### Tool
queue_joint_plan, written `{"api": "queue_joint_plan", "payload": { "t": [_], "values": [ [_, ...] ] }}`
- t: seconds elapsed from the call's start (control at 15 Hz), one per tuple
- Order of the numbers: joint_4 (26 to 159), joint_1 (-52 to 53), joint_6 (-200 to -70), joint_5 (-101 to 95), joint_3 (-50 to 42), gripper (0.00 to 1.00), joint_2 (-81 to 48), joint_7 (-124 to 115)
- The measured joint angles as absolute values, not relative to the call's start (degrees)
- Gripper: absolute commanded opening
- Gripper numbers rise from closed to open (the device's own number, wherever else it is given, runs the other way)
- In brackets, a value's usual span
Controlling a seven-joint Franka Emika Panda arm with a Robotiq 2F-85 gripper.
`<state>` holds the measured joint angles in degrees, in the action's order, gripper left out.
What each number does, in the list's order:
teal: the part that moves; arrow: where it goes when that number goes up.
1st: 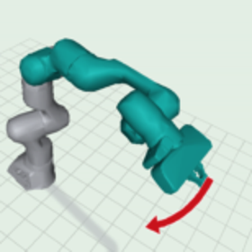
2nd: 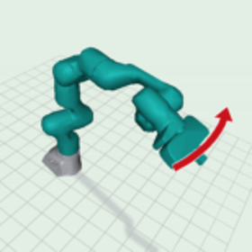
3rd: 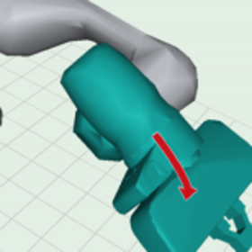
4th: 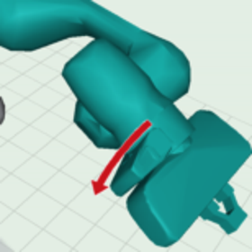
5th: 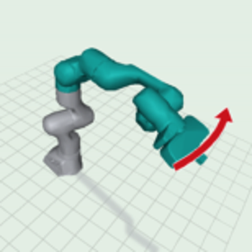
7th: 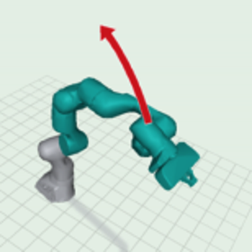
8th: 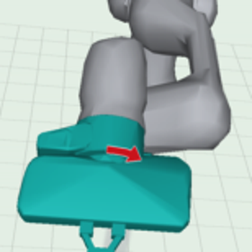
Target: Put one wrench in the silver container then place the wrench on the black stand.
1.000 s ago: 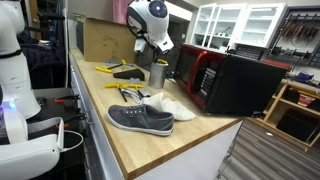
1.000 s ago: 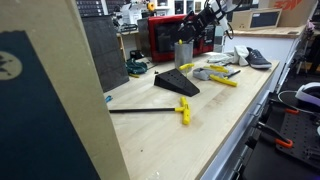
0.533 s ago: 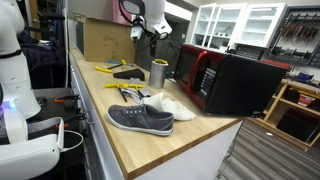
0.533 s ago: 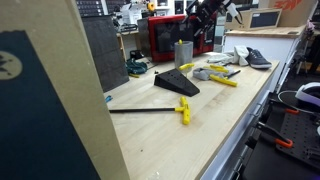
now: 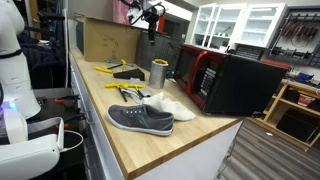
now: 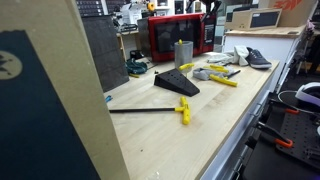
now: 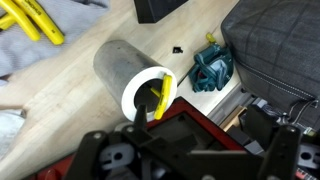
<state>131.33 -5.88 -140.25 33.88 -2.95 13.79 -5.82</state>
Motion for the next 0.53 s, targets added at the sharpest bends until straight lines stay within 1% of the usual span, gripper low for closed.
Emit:
{"api": "queue_joint_plan", "payload": {
  "t": [0.27, 0.53],
  "values": [
    [129.56, -6.0, -141.44, 23.47, -2.52, 1.0, 13.44, -16.26],
    [127.41, -6.29, -141.45, 19.01, -2.59, 1.0, 10.82, -22.43]
  ]
}}
